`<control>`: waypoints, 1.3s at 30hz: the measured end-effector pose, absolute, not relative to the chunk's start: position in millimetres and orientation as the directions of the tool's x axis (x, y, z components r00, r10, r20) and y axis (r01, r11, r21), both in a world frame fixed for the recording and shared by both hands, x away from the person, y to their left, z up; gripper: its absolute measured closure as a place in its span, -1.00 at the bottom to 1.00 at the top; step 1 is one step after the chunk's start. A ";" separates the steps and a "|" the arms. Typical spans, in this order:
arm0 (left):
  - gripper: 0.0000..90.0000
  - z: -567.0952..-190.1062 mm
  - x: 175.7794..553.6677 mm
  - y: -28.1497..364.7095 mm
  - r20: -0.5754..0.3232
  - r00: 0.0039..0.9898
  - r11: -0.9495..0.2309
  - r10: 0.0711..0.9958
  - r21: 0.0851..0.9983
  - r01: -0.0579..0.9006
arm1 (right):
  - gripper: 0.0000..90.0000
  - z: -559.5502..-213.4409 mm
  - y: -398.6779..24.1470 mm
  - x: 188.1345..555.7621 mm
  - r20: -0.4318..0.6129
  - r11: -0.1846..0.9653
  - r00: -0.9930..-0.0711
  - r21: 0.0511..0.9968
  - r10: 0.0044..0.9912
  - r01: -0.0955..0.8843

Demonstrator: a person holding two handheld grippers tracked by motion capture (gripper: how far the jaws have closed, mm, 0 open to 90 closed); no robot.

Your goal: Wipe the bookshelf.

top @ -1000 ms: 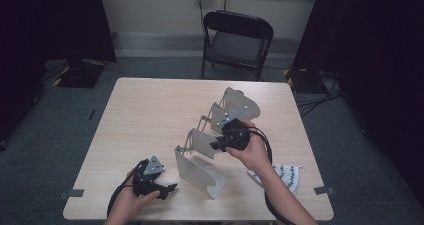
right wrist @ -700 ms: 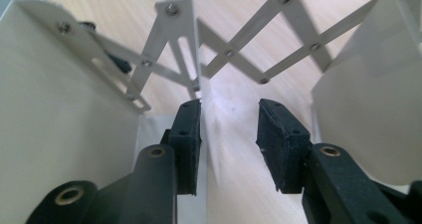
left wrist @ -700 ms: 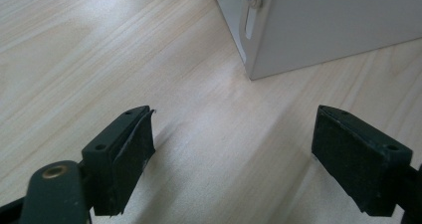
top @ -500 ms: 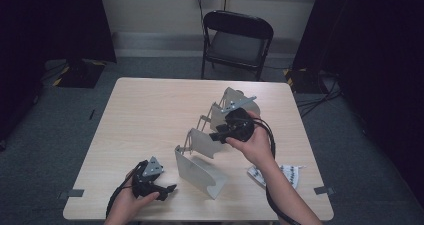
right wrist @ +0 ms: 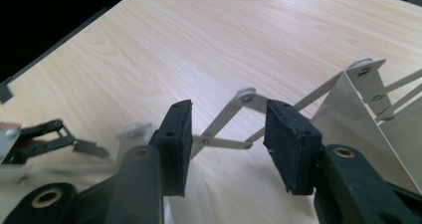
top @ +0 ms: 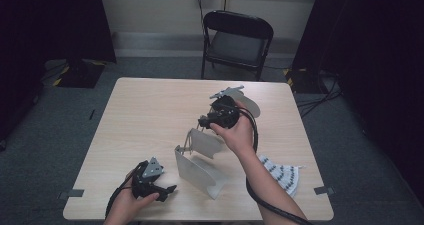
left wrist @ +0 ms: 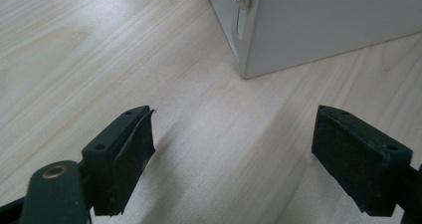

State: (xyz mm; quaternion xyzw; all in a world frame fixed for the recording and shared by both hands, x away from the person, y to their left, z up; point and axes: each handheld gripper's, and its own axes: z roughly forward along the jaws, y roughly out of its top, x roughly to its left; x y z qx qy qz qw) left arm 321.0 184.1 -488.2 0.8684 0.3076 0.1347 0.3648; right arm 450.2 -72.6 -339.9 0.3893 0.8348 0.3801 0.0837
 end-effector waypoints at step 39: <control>-0.64 -486.2 321.3 182.3 0.013 0.776 -0.544 0.631 0.720 0.431 | 0.05 -347.5 -98.6 450.6 0.102 0.405 -0.618 0.670 0.779 0.621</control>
